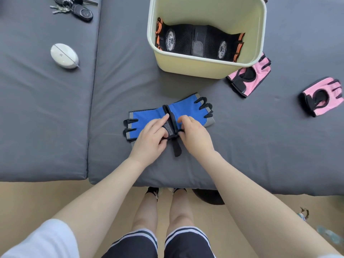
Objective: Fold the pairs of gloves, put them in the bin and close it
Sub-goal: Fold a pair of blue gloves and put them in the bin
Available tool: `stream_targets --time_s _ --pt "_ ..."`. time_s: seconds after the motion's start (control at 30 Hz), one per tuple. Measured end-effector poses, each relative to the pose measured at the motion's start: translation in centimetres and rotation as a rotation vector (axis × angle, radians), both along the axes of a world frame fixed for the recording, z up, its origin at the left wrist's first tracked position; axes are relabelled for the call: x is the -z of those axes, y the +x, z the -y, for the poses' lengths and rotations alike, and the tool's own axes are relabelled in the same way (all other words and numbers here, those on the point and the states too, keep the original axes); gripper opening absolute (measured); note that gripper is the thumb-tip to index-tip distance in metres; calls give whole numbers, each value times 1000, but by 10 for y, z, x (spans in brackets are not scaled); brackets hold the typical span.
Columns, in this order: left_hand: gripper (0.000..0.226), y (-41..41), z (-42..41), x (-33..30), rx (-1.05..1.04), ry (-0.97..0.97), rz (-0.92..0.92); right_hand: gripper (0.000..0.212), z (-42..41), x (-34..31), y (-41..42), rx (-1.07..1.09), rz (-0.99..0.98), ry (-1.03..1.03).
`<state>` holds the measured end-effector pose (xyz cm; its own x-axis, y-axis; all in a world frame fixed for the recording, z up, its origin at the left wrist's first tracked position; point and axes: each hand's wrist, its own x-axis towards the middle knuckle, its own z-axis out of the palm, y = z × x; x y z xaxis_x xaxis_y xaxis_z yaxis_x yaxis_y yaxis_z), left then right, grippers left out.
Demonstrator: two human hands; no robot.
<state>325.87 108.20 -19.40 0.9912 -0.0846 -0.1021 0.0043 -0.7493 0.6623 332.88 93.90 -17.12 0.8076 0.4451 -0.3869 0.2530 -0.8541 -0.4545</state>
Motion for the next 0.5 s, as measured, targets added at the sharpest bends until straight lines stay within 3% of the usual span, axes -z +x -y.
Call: stream_targets --time_s 0.13,0.27,0.4,0.5 --pt "7 -2 -1 -4 -53 -42 -128 13 5 0 10 201 -48 94" --pt "10 -1 0 -5 85 -31 -94 18 4 -4 8 346 -146 175" --pt "3 10 2 -4 156 38 -110 19 7 -4 3 189 -56 96" --pt "10 23 2 -1 84 109 -120 17 7 -2 1 24 186 -3"
